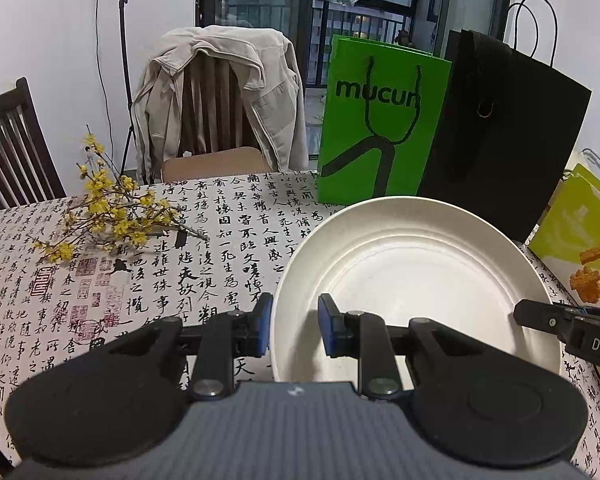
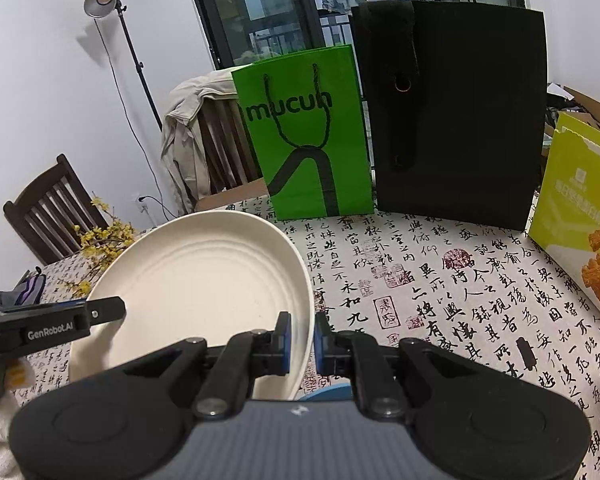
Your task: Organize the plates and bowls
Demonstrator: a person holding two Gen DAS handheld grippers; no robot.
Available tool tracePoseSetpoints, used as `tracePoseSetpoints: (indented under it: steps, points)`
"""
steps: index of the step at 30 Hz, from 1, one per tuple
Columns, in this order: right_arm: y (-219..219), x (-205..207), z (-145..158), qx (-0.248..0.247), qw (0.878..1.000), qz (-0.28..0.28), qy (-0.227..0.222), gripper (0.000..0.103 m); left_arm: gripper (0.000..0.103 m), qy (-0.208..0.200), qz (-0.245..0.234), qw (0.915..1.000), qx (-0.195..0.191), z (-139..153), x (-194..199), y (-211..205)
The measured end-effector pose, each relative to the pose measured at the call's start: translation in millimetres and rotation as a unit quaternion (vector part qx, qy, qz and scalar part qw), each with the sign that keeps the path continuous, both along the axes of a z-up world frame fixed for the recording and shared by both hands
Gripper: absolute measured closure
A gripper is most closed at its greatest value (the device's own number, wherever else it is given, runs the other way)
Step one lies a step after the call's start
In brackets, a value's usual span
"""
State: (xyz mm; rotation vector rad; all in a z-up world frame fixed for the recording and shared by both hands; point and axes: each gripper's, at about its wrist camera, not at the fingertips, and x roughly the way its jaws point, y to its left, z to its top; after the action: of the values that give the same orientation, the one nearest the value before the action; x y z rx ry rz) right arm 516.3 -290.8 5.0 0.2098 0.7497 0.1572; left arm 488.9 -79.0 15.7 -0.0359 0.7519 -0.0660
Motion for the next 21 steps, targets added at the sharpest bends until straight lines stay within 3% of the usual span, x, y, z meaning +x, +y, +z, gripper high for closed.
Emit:
tracePoseSetpoints:
  steps: [21]
  points:
    - [7, -43, 15, 0.008, 1.0, 0.012, -0.023, 0.092, 0.078, -0.022, -0.014, 0.9996, -0.011, 15, -43, 17]
